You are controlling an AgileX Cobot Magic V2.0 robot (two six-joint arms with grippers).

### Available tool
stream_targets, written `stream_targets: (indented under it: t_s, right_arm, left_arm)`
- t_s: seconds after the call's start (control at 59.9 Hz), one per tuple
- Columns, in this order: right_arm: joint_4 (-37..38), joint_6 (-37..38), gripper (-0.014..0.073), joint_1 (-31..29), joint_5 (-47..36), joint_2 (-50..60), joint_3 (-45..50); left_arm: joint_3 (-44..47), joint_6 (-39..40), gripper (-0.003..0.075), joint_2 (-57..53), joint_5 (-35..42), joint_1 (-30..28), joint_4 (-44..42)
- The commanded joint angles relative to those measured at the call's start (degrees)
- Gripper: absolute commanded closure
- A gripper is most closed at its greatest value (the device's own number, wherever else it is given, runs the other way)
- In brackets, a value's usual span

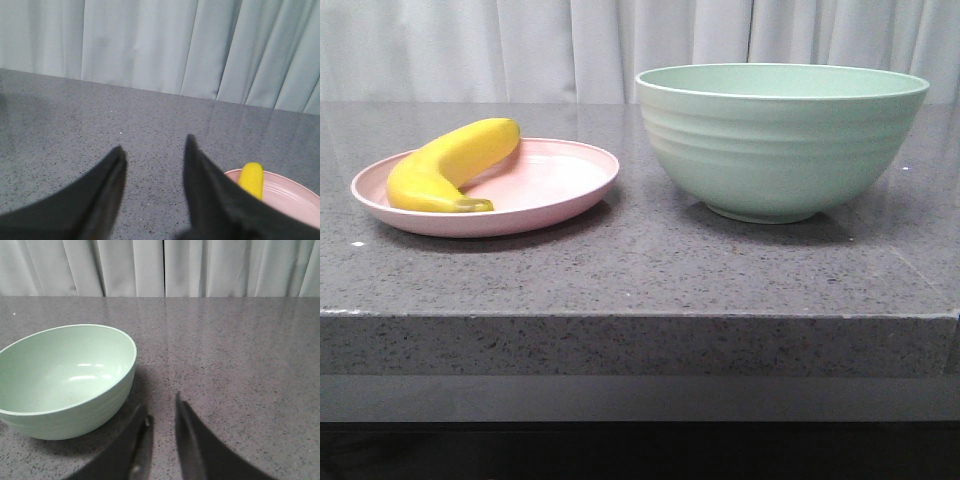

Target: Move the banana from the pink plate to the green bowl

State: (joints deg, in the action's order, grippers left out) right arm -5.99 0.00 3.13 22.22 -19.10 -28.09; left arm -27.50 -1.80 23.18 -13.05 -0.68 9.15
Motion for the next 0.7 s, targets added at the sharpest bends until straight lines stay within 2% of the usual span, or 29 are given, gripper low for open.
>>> stream_targets:
  t_s: [0.0,0.05,0.083,0.2,0.334,0.434,0.685]
  right_arm:
    - [0.6,-0.9,0.0104,-0.3,-5.1,-0.9,-2.1]
    - [0.6,-0.9,0.0007,-0.3,-5.1,-0.9,-2.1]
    - [0.6,-0.9,-0.0027,-0.3,-5.1,-0.9,-2.1]
    - [0.6,-0.9,-0.0003,-0.3,-5.0,-0.9,-2.0]
    - [0.6,-0.9,-0.0004,-0.3,-5.0,-0.9,-2.0]
    - [0.6,-0.9,-0.0004,-0.3,-5.0,-0.9,-2.0]
    - [0.6,-0.9,-0.0004,-0.3,-5.0,-0.9,-2.0]
  left_arm:
    - [-2.1,0.0,0.0082,0.8,3.8,0.0,0.6]
    - [-1.8,0.0,0.0009,0.8,3.8,0.0,0.6]
    - [-1.7,0.0,0.0022,0.8,4.0,0.0,0.6]
    - [-1.8,-0.1,0.0075,1.0,2.2,0.2,2.3]
    - [-4.8,-0.9,0.0102,5.3,-1.5,1.9,2.2]
    - [-10.4,-3.4,0.0101,11.7,-6.0,4.7,2.2]
    - [-26.2,-3.3,0.0102,33.8,-19.2,14.2,1.6]
